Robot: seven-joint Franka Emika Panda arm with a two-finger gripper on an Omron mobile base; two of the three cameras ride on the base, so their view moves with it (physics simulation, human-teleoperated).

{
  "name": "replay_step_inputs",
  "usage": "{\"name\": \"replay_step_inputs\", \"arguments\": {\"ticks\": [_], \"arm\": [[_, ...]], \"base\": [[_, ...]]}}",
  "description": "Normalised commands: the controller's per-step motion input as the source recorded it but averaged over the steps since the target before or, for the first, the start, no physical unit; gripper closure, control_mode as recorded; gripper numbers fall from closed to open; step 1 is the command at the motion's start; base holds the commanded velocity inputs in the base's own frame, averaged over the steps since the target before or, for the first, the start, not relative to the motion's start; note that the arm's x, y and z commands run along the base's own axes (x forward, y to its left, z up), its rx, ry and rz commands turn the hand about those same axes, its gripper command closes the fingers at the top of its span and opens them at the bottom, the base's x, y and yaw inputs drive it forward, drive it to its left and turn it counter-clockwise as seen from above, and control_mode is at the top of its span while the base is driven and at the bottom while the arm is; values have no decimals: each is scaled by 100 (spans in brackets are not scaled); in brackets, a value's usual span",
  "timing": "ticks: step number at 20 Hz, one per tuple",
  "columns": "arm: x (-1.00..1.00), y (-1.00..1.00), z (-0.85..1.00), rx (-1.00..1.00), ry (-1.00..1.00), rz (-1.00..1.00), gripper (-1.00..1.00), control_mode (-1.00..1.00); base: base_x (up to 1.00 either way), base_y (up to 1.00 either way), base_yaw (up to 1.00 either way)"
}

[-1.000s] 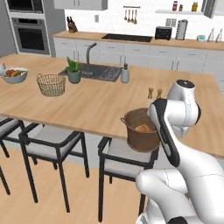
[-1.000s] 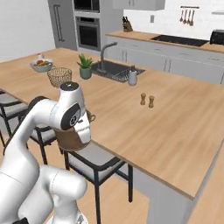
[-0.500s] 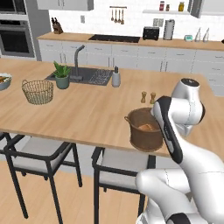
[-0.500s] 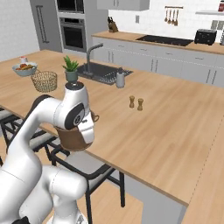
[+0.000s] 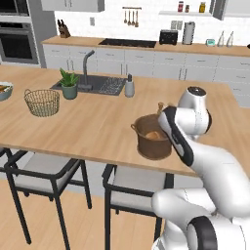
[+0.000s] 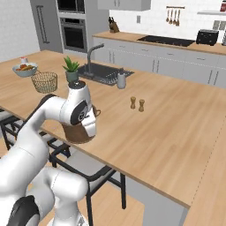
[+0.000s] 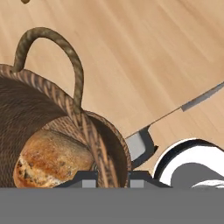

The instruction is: Open the cabinet, pick up the bread from the cabinet and place it in the basket. Then move the basket to the dining counter.

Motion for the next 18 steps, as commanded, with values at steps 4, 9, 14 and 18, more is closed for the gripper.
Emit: {"name": "replay_step_inputs", "arguments": {"ticks": [4, 9, 14, 18], "arm": [[100, 0, 0, 7, 13, 3, 100, -100], [100, -1, -7, 8, 6, 0, 100, -100], [100, 42, -32, 0, -2, 0, 100, -100], [80, 46, -63, -1, -8, 0, 100, -100]], "base": [[0, 0, 0], [0, 0, 0], [0, 0, 0], [0, 0, 0]]}}
